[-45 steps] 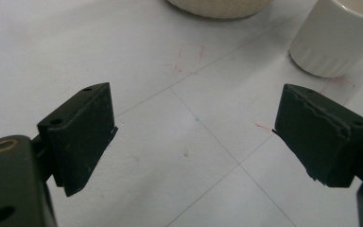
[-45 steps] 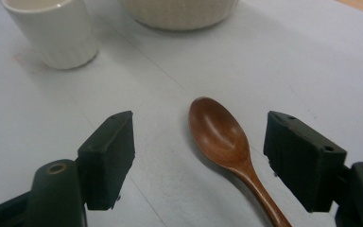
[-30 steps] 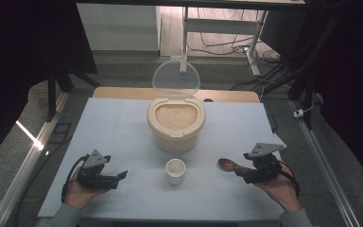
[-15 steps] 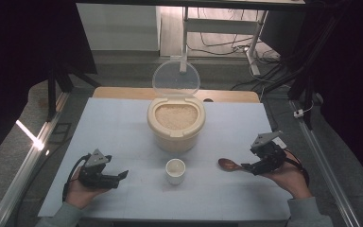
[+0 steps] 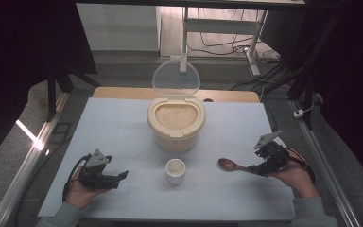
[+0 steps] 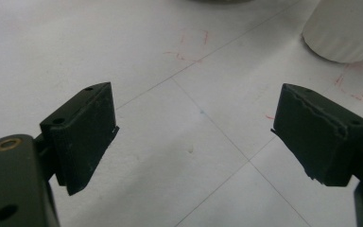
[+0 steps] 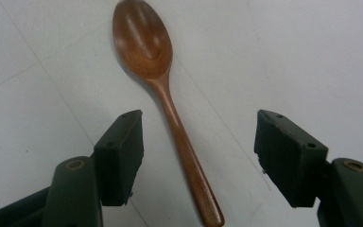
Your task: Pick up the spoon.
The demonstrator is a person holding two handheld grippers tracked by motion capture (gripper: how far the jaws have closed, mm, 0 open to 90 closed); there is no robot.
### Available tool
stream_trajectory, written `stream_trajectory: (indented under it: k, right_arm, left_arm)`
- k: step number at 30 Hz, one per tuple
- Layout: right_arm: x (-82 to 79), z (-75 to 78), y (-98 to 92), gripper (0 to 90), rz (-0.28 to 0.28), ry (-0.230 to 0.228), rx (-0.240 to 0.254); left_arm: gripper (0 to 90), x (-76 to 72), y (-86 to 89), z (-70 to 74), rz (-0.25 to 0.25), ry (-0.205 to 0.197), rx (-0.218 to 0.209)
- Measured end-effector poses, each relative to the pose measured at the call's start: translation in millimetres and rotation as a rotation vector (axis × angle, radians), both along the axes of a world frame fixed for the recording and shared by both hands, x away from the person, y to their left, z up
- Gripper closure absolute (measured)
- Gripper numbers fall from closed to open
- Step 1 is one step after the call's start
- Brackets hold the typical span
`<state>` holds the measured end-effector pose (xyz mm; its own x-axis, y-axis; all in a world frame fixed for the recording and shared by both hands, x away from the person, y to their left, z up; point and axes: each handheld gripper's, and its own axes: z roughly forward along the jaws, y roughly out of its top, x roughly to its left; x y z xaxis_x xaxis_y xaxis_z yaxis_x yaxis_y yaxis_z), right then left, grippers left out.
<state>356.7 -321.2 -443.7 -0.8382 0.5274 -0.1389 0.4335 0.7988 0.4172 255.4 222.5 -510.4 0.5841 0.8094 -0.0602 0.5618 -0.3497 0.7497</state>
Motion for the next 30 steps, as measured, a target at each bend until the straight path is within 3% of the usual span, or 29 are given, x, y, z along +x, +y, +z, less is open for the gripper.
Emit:
stream_trajectory:
  k: [8, 14, 17, 23, 30]
  right_arm:
    - [6.5, -13.8, -9.9, 36.6, -0.025, 0.055, -0.015]
    - [11.7, -20.1, -12.5, 37.9, -0.012, 0.090, -0.039]
    - [14.9, -24.2, -14.7, 39.7, -0.010, 0.130, -0.054]
    - [14.9, -31.1, -13.7, 43.3, 0.003, 0.135, -0.096]
    - [17.2, -39.0, -10.7, 52.5, 0.027, 0.174, -0.133]
  left_arm:
    - [13.9, -0.6, 1.2, -0.6, 0.001, 0.001, 0.000]
    - [13.8, -0.3, 1.2, -1.3, 0.002, 0.003, 0.001]
    - [13.7, -0.3, 1.6, -1.7, 0.003, 0.005, 0.002]
    - [13.7, -0.1, 2.7, -2.3, 0.005, 0.008, 0.000]
    - [13.6, 0.0, 4.0, -2.7, 0.006, 0.009, 0.001]
